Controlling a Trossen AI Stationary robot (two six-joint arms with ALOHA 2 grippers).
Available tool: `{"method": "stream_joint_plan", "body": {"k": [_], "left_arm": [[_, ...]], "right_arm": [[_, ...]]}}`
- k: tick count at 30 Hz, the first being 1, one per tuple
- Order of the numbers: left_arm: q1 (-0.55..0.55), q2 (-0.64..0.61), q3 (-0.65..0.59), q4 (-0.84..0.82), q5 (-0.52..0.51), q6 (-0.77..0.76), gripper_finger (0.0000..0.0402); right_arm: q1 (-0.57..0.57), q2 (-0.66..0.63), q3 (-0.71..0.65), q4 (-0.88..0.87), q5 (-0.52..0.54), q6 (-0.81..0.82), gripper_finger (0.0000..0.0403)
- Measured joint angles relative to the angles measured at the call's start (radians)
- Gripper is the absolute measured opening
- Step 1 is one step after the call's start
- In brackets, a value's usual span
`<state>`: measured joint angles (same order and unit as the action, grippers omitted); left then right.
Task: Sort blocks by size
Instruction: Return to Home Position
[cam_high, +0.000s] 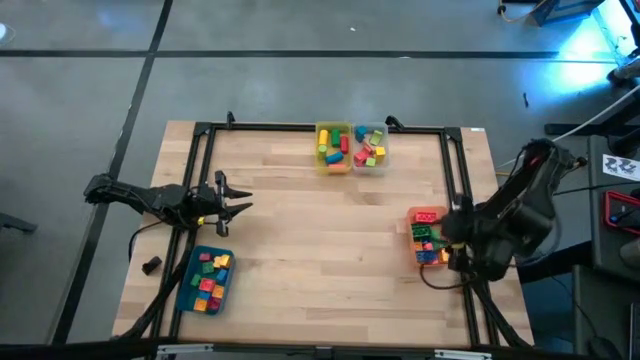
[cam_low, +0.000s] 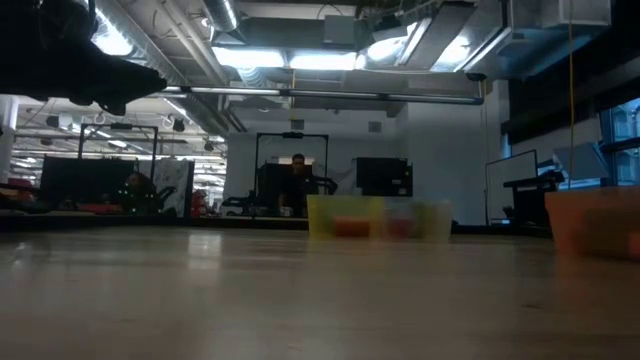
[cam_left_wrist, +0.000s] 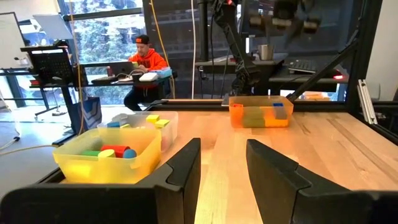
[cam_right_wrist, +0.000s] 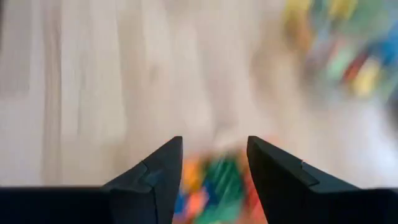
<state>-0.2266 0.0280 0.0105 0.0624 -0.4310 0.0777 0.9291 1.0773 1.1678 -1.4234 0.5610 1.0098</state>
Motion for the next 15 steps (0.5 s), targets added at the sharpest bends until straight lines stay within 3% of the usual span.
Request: {"method": "stream_joint_plan", "body": {"k": [2, 5, 10, 15], "left_arm": [[0.000, 0.000, 0.000, 0.000, 0.000, 0.000, 0.0114], [0.000, 0.000, 0.000, 0.000, 0.000, 0.000, 0.0114], [0.000, 0.000, 0.000, 0.000, 0.000, 0.000, 0.0114], [0.000, 0.000, 0.000, 0.000, 0.000, 0.000, 0.0114]], "right_arm": [[0.000, -0.020, 0.054, 0.018, 0.116, -0.132, 0.0182], [-0.038, -0.071, 0.092, 0.094, 0.200, -0.360, 0.0182], [-0.172, -0.186, 0.093, 0.229, 0.193, -0.617, 0.0182], [-0.336, -0.287, 0.093, 0.285, 0.131, -0.726, 0.0182]]}}
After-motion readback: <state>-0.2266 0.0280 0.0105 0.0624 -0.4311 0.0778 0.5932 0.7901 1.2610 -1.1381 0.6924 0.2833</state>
